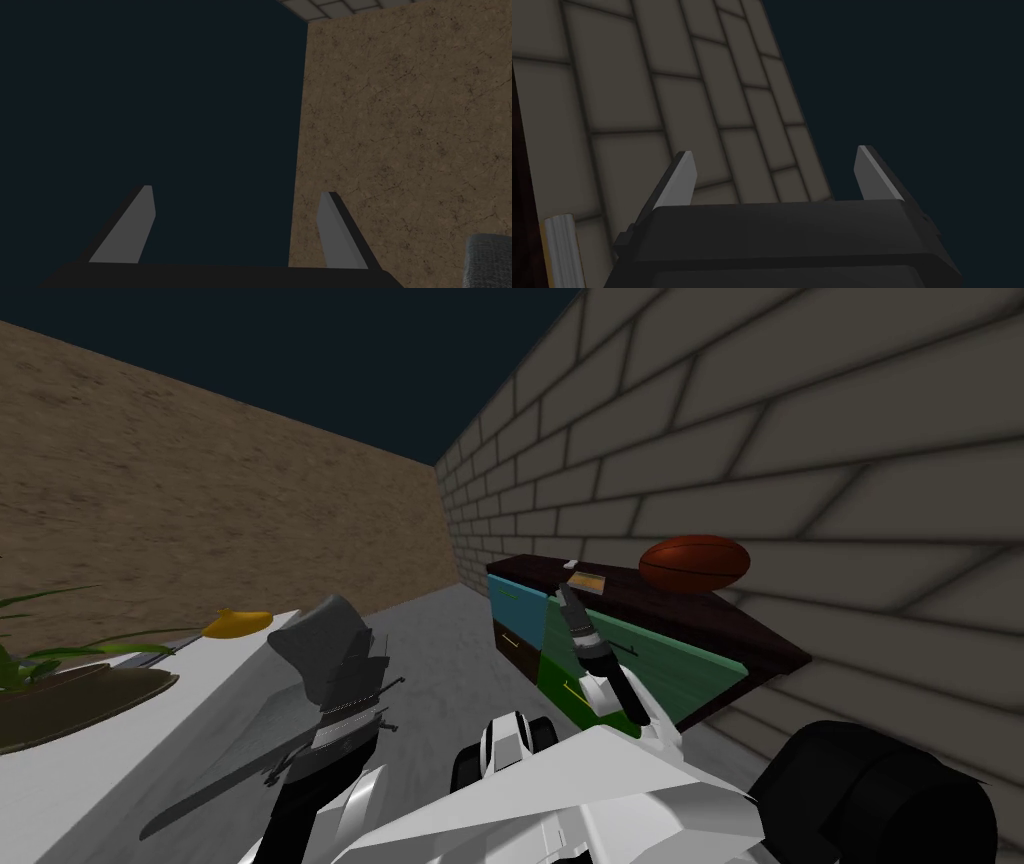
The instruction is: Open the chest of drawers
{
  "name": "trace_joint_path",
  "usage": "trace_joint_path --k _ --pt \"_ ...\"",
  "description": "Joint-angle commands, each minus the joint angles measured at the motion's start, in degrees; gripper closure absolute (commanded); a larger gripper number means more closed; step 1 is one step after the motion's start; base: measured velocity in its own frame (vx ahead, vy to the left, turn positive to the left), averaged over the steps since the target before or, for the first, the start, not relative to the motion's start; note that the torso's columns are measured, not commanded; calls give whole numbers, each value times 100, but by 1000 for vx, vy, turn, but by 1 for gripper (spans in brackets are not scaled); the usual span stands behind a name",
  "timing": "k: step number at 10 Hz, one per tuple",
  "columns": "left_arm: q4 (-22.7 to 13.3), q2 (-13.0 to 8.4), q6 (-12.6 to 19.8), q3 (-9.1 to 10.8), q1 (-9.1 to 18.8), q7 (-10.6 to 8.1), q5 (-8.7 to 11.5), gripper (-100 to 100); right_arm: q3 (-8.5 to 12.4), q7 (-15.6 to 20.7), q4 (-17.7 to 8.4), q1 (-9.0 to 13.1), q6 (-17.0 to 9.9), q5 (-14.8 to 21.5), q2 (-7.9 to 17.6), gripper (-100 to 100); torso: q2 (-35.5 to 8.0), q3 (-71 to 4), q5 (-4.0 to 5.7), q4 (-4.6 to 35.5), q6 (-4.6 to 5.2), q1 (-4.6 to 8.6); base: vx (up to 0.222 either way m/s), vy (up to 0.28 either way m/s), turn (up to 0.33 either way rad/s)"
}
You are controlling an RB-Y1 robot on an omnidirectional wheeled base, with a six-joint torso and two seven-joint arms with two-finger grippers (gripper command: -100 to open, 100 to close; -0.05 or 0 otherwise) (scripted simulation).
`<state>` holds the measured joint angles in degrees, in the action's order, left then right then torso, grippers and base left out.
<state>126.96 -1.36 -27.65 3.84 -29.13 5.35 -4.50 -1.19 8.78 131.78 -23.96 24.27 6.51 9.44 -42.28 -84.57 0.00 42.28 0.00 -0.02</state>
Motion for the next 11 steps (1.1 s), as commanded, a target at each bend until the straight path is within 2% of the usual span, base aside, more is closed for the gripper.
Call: trace_joint_path --k 1,6,7,10,11 --pt "0 0 0 0 0 0 0 0 -146 263 -380 220 59 204 409 -100 -1 0 0 1 1 0 -14 42 84" --pt "0 0 0 0 0 0 0 0 -501 884 -1261 790 190 702 1264 -100 -1 0 0 1 0 0 -12 47 125" --pt "0 0 0 0 0 0 0 0 -501 884 -1309 790 190 702 1264 -100 -2 1 0 1 1 3 -7 27 34" --pt "0 0 0 0 0 0 0 0 -745 1311 -1879 1186 277 1044 1795 -100 0 -1 0 0 0 0 -9 38 117" --pt "0 0 0 0 0 0 0 0 -745 1311 -1970 1186 277 1044 1838 -100 -2 0 -1 1 0 -3 -7 38 58"
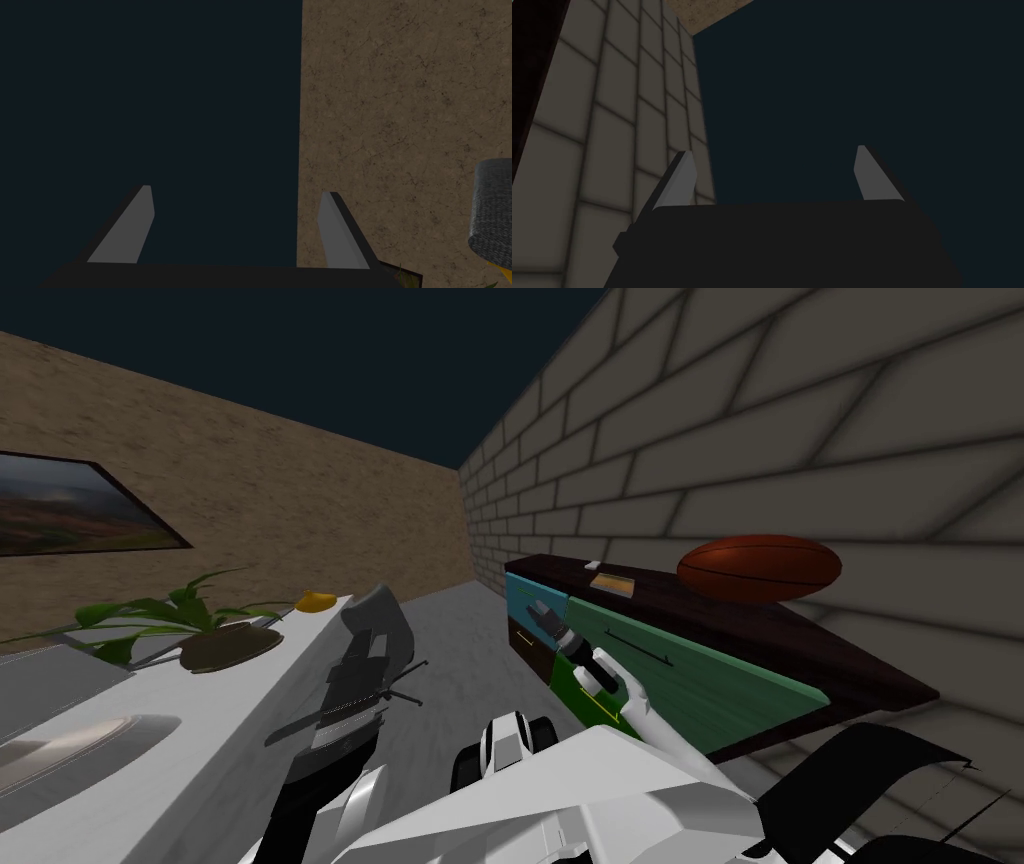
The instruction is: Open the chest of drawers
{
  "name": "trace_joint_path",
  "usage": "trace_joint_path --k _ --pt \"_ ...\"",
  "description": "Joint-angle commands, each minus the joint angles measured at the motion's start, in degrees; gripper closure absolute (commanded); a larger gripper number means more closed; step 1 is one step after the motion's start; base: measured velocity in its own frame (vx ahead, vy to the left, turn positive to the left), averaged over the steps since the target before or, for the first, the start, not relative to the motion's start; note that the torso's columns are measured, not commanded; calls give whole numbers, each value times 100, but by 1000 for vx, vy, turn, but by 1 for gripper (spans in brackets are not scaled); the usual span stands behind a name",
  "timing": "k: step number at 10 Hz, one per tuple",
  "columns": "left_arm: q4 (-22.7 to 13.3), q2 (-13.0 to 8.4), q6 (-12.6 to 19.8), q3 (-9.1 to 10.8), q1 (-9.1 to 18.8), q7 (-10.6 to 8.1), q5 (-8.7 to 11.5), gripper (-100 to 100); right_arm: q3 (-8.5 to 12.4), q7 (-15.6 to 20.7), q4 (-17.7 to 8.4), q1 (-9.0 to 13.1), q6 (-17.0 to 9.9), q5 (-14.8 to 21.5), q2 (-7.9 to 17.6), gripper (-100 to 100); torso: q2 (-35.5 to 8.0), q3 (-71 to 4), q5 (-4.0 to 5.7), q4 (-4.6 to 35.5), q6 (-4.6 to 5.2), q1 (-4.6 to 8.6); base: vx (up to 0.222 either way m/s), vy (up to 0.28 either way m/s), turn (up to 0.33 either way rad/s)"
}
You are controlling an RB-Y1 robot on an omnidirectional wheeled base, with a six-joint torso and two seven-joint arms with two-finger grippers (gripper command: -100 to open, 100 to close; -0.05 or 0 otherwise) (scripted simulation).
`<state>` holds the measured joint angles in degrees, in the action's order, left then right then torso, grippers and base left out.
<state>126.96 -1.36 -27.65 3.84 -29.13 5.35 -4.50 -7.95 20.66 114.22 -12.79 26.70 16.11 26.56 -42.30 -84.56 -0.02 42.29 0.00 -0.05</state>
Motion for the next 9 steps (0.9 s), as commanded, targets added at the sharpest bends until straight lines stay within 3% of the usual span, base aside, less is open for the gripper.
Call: trace_joint_path --k 1,3,4,5,6,7,8,9 --pt "0 0 0 0 -1 0 0 0 -154 270 -448 208 62 204 327 -100 1 0 1 0 3 5 -5 37 88" --pt "0 0 0 0 0 0 0 0 -327 571 -851 497 116 445 685 -100 3 -2 1 -1 -1 3 -11 50 171" --pt "0 0 0 0 0 0 0 0 -327 571 -968 497 116 445 740 -100 0 0 0 0 0 0 -6 40 31" --pt "0 0 0 1 -1 0 0 0 -415 722 -1171 645 141 566 955 -100 1 0 2 0 4 7 -2 41 81" --pt "0 0 0 0 0 0 0 0 -415 722 -1239 645 141 566 955 -100 3 -1 3 -1 -1 7 -2 30 48" --pt "0 0 0 1 -1 0 0 0 -503 874 -1491 796 165 688 1174 -100 2 -1 3 -1 2 9 -4 29 63" --pt "0 0 0 1 -1 0 0 0 -503 874 -1520 796 165 688 1174 -100 1 0 3 0 0 8 -3 23 62" --pt "0 0 0 1 -1 0 0 0 -591 1025 -1730 948 188 810 1396 -100 1 0 2 0 0 6 -3 29 112"
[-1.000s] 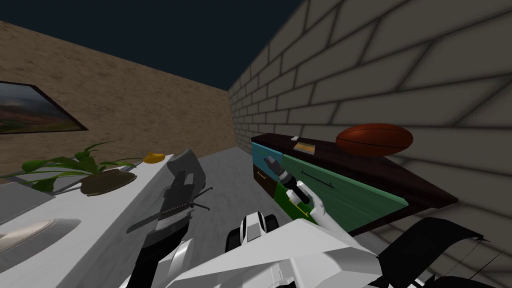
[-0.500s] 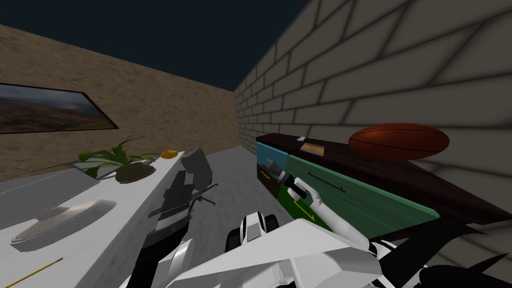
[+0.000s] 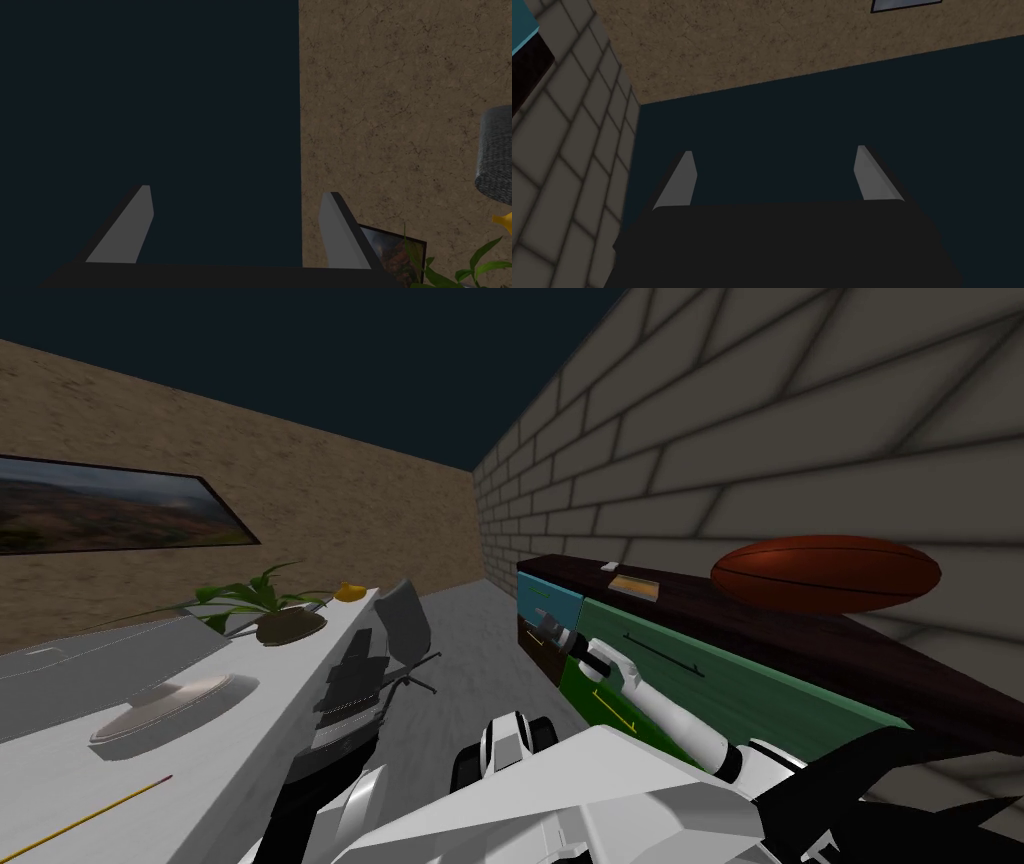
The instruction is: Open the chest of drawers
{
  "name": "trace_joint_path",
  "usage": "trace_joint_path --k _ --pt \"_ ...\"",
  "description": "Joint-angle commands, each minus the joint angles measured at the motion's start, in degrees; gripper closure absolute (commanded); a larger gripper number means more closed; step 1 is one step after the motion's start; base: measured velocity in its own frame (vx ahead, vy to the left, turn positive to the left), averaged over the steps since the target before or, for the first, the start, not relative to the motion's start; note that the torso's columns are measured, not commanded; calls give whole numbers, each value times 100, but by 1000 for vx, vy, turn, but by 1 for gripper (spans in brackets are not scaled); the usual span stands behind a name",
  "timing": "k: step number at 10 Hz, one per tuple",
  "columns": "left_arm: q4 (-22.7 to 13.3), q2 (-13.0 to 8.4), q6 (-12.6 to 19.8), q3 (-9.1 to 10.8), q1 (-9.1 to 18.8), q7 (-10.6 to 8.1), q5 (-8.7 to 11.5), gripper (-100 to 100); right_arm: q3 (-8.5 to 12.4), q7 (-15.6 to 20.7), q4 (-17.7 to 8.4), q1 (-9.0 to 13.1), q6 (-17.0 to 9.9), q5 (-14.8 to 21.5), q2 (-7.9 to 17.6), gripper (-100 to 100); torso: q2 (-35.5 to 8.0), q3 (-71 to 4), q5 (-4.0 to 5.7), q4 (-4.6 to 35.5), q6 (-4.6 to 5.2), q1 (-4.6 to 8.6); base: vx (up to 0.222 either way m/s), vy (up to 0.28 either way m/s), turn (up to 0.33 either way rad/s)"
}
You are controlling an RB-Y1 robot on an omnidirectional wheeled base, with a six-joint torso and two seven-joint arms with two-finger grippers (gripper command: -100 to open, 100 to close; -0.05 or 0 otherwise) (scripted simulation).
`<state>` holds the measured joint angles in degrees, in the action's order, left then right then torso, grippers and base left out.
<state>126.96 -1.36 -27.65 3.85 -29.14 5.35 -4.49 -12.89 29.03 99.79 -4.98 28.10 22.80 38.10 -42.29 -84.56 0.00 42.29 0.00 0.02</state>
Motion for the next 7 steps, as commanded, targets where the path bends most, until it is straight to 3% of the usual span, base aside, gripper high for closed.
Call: trace_joint_path --k 1,4,5,7 --pt "0 0 0 0 0 0 0 0 -98 189 -365 167 48 140 241 -100 1 -1 -1 0 -1 -3 -1 24 56" --pt "0 0 0 0 0 0 0 0 -273 488 -817 475 88 381 689 -100 0 0 -1 0 2 -2 -3 34 85" --pt "0 0 0 0 0 0 0 0 -273 488 -964 475 88 381 689 -100 0 0 0 0 -1 -2 -2 25 45" --pt "0 0 0 0 0 0 0 0 -445 781 -1409 783 122 617 1047 -100 2 -1 -1 0 -2 -3 -2 42 125"
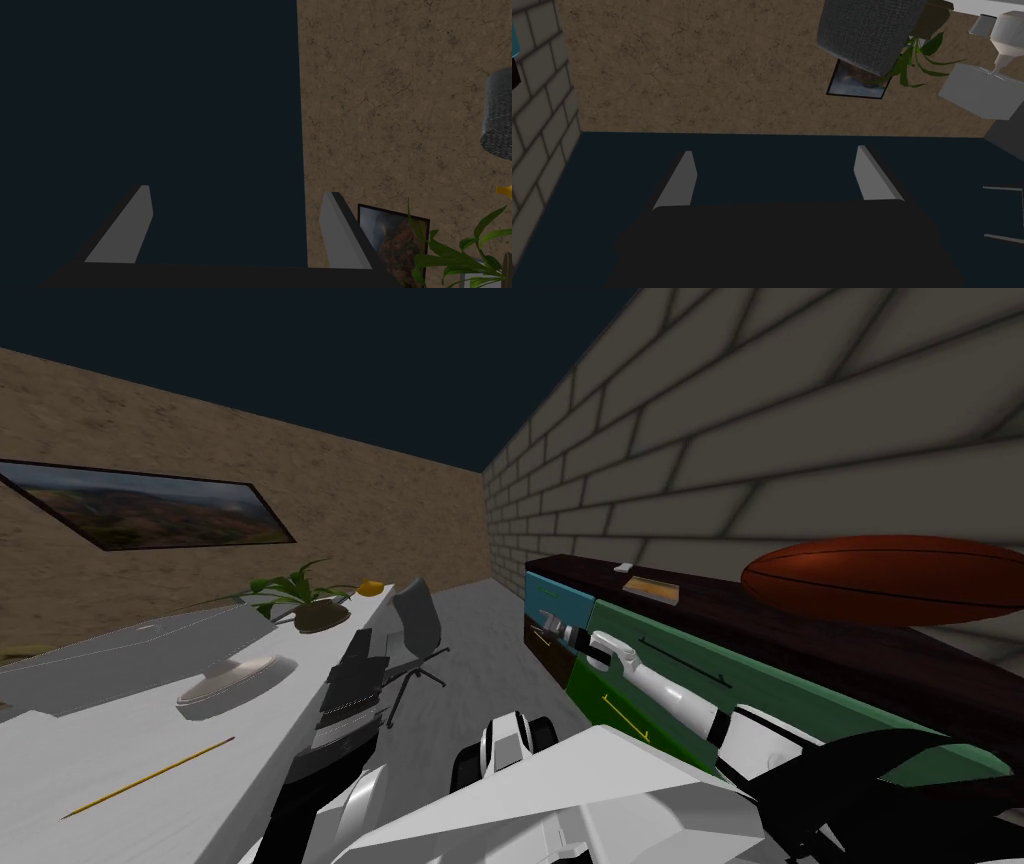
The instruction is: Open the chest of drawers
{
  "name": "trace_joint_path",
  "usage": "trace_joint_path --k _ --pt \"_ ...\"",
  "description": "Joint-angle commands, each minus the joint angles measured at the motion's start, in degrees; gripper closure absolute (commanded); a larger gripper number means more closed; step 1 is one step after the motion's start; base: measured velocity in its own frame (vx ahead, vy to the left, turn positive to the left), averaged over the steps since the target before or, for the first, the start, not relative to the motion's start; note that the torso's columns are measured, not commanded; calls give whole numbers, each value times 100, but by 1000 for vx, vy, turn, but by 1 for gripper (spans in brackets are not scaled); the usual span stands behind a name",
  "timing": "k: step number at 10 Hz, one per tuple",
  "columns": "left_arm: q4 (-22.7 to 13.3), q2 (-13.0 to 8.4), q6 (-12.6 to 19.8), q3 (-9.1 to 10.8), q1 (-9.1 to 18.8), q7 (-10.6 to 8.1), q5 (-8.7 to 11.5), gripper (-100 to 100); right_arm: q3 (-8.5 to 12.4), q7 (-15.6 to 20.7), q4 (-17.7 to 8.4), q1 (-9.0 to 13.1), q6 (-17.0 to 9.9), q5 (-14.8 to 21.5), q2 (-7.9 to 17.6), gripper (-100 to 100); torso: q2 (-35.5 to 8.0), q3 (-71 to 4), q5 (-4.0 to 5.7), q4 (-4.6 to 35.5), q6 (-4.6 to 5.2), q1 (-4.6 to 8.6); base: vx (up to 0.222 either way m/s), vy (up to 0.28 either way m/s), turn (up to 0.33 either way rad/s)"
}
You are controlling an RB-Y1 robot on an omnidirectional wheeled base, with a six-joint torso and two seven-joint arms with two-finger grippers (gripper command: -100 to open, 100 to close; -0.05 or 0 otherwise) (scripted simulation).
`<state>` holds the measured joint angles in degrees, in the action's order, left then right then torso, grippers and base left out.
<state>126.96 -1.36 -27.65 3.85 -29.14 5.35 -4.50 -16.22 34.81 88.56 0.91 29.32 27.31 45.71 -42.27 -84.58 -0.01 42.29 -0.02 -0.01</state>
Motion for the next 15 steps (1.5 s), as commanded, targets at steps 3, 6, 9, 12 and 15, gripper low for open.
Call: trace_joint_path --k 3,6,9,12,15 --pt "0 0 0 1 -1 0 0 0 -195 346 -714 346 15 280 597 -100 -2 2 4 0 4 10 1 22 43" --pt "0 0 0 0 0 0 0 0 -357 620 -1274 641 42 501 985 -100 -1 1 -1 0 1 -2 -1 32 99" --pt "0 0 0 0 0 0 0 0 -434 750 -1676 783 54 605 1231 -100 -1 1 1 0 1 3 0 31 52" --pt "0 0 0 1 -1 0 0 0 -578 994 -2186 1049 76 802 1612 -100 -1 1 2 0 3 3 1 25 70" --pt "0 0 0 0 0 0 0 0 -645 1107 -2490 1172 86 893 1787 -100 0 0 0 0 1 1 1 21 52"
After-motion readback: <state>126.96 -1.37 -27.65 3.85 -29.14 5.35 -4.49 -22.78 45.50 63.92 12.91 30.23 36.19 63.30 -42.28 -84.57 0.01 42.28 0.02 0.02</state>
